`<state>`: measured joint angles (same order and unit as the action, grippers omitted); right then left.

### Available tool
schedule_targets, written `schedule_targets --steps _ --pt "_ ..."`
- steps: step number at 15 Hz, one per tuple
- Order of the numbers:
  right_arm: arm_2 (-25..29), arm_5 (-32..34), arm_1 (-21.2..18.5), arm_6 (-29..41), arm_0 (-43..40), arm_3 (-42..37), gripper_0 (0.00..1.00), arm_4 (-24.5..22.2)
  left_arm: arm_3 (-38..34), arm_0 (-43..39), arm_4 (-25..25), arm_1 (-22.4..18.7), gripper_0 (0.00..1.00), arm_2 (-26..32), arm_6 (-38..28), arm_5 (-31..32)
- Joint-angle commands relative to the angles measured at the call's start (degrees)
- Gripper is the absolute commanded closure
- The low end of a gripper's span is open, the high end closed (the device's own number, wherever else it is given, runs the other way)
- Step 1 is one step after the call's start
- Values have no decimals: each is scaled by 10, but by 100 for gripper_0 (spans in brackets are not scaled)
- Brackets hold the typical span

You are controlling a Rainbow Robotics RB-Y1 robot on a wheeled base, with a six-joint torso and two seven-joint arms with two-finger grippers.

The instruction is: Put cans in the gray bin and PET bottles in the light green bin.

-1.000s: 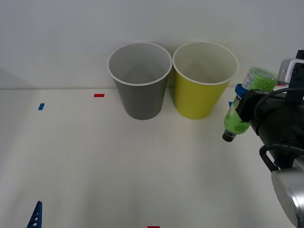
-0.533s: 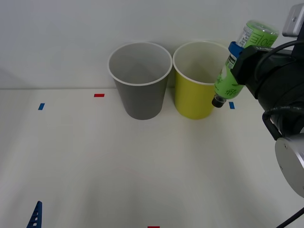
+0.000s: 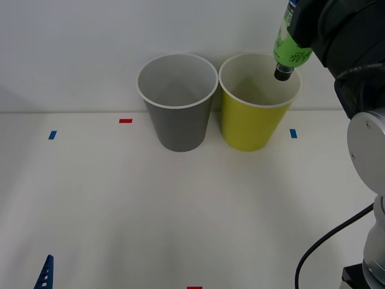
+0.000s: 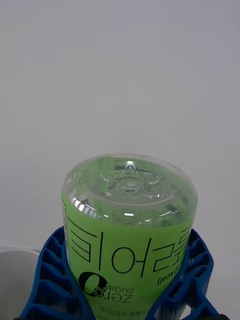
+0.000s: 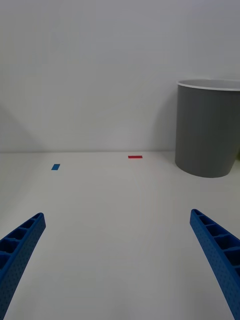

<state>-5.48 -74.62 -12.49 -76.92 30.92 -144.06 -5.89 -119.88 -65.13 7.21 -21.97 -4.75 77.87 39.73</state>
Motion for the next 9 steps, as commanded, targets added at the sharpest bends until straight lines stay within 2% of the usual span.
schedule_targets --steps 1,9 --pt "4 6 2 -7 41 62 100 -9 0 0 0 0 0 0 0 0" --pt "-5 112 -34 0 67 201 100 -13 0 0 0 0 0 0 0 0"
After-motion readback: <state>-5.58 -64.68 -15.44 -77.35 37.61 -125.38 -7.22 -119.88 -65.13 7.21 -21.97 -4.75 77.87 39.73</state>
